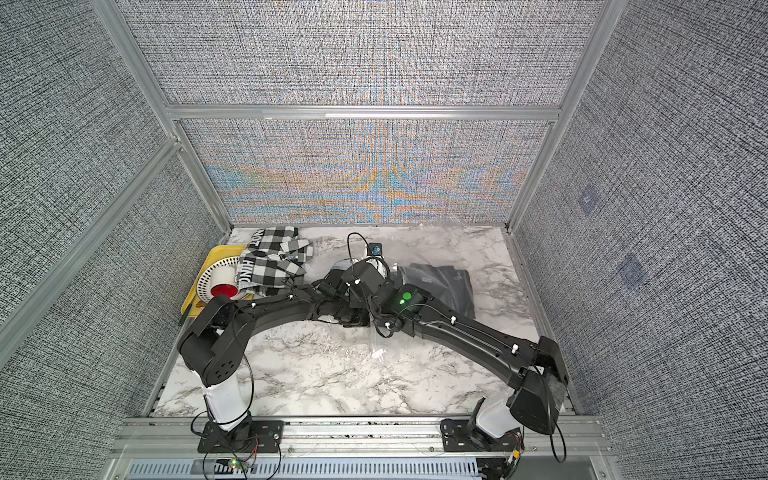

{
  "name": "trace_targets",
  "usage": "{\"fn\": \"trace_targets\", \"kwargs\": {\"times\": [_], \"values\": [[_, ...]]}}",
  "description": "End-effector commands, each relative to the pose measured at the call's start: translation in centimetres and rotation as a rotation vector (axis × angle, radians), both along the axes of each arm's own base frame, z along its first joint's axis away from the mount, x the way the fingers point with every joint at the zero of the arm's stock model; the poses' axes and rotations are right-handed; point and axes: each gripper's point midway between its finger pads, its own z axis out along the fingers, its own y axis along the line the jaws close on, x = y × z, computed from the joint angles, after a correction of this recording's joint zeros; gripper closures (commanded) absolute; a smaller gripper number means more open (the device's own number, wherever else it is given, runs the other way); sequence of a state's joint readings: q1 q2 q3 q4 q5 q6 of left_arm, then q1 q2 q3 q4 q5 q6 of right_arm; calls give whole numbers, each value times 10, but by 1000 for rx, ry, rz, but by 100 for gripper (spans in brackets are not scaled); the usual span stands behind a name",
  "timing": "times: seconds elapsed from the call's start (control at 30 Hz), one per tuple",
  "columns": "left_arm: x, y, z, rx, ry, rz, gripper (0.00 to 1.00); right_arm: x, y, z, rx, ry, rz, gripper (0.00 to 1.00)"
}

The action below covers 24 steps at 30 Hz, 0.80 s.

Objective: Place the folded shirt into the vacuum bag
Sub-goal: Place the shirt in the vacuum bag.

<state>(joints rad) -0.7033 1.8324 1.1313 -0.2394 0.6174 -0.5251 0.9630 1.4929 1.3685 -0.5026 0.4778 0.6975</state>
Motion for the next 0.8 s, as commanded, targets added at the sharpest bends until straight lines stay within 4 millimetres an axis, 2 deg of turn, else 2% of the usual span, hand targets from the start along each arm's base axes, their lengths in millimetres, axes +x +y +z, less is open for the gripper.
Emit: {"fn": "trace_targets", "kwargs": {"times": [0.0,0.17,0.3,0.5,0.63,0.77], "values": [[-15,15,0,76,33,-52,11,0,8,5,15,-12,42,100],[-22,24,13,108,21,-75,11,1,12,3,7,-11,60,100],[-25,35,14,164,16,-80,11,0,10,4,7,-15,61,100],[-26,48,0,253,17,-51,13,-2,1,12,0,-35,50,100],[-20,64,-19,379,-42,-23,13,-2,-2,22,21,-64,47,100],[-16,81,-27,489,-134,-4,12,1,-5,21,11,-61,39,100]]}}
